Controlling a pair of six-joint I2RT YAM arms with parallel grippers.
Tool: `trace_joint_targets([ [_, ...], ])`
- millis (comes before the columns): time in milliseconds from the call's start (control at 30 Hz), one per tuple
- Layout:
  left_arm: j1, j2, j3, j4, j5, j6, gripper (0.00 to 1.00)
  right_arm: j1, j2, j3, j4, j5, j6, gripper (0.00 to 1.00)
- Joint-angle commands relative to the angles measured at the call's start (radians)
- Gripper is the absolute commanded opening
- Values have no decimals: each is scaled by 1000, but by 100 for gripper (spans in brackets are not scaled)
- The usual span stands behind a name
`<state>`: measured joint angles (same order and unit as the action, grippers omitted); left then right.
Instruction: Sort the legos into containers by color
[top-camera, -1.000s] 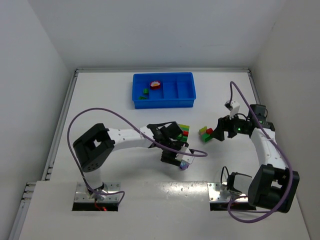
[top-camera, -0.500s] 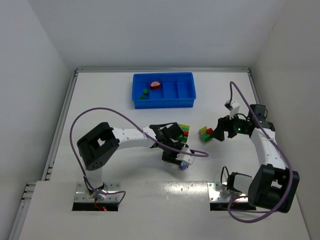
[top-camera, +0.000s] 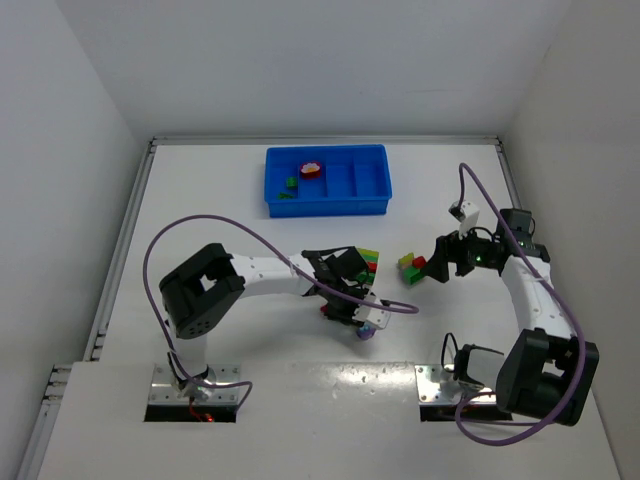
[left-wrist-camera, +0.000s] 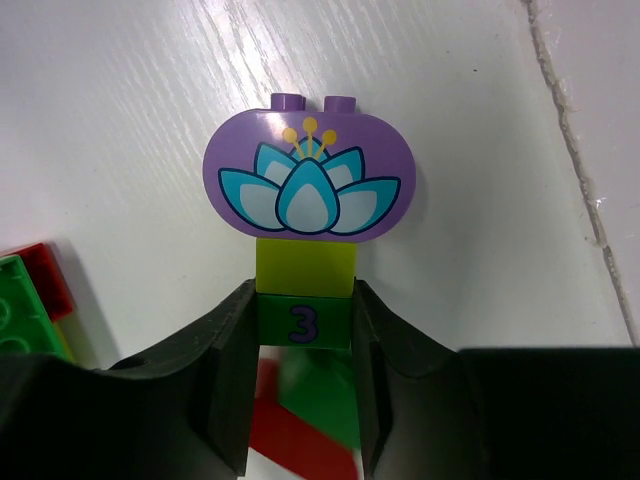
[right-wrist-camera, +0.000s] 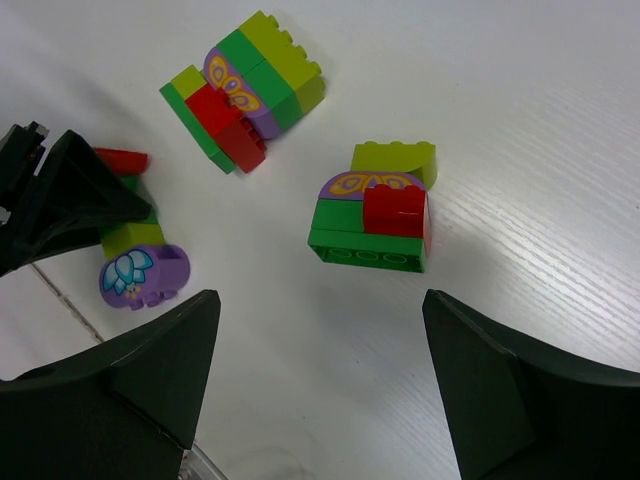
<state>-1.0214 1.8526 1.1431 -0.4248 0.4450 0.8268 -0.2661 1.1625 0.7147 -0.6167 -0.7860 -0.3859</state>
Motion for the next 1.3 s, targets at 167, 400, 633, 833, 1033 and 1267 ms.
trace_joint_targets([
  [167,72,-81,32,50,27,-175,19,5,-11,11,3,-128,-9,83],
  [400,187,-294,-157,187,-26,-342,17,48,68,60,17,-334,59,83],
  [633,233,-432,-253,251,-144,-437,16,152,164,107,-18,-479,70,83],
  [833,233,-441,-241,285,-230,-497,16,267,425,304,-167,-576,47,83],
  [1033,233,-451,-232,285,-239,-506,16,384,738,549,-618,-613,-272,83],
  [1267,233,-451,-203,285,-239,-526,16,444,919,641,-792,-633,-461,83],
])
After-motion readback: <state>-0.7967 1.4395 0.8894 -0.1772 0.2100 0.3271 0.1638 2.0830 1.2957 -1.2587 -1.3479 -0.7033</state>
